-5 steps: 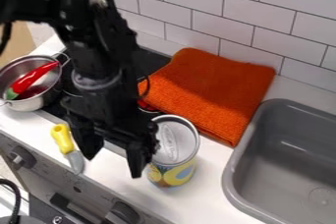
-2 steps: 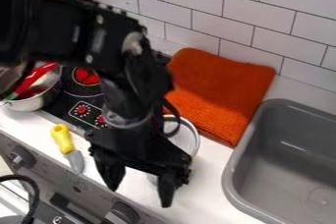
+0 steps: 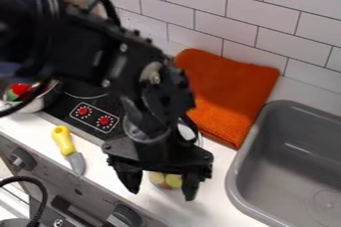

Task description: Put the can in the left side burner

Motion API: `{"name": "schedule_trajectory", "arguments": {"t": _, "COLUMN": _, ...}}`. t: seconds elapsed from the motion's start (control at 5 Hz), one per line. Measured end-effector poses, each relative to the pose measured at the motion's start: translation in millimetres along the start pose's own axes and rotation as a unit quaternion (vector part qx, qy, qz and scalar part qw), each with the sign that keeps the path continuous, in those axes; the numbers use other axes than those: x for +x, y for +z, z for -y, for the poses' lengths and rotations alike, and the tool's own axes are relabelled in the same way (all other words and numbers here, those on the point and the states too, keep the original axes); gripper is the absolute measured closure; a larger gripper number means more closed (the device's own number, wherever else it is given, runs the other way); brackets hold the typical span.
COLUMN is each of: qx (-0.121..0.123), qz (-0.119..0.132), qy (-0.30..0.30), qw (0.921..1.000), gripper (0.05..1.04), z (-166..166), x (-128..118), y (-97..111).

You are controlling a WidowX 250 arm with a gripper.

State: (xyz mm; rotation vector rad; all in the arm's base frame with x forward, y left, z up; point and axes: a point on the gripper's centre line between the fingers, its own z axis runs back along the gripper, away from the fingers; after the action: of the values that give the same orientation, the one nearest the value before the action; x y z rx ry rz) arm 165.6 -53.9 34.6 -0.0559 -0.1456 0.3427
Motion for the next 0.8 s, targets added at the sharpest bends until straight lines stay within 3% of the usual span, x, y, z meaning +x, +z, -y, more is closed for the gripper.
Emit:
{"name": "schedule_trajectory", "arguments": {"t": 0.2, "qx": -0.006, "qz": 0.03, "qy": 0.029, "qw": 0.9991, "gripper": 0.084, "z": 1, "x": 2, "y": -4}}
{"name": "schedule_trajectory", "arguments": {"t": 0.4, "qx": -0.005, "qz": 0.044, "qy": 0.055, "qw": 0.9975, "gripper": 0.084, "z": -1, "x": 5, "y": -5}}
{"name": "schedule_trajectory", "arguments": {"t": 0.8, "qx": -0.006, "qz": 0.049, "qy": 0.088, "qw": 0.9949, "gripper": 0.084, "z": -10, "x": 24, "y": 1}}
